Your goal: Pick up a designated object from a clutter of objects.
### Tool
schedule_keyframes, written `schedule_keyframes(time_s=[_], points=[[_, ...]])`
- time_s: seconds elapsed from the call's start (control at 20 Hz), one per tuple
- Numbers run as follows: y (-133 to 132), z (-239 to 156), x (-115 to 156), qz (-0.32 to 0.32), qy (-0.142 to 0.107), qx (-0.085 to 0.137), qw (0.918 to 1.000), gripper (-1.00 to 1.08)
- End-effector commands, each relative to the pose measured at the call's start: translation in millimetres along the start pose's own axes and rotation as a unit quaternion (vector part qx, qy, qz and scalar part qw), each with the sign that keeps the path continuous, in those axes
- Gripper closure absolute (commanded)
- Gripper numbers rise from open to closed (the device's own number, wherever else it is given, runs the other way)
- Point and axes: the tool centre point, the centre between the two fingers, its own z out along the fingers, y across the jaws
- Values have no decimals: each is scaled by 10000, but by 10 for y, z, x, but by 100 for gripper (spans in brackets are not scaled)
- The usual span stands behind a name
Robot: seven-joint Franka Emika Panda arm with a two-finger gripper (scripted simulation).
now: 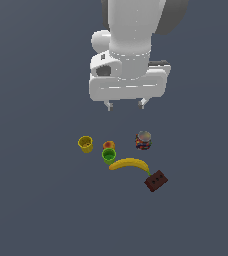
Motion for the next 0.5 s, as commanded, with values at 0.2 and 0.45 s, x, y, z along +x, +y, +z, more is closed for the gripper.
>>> schedule_keyframes(time_s=[0.2,0.45], points=[[60,-10,21,-6,37,-20,10000,-92],[210,-49,64,17,128,-68,9999,-92]])
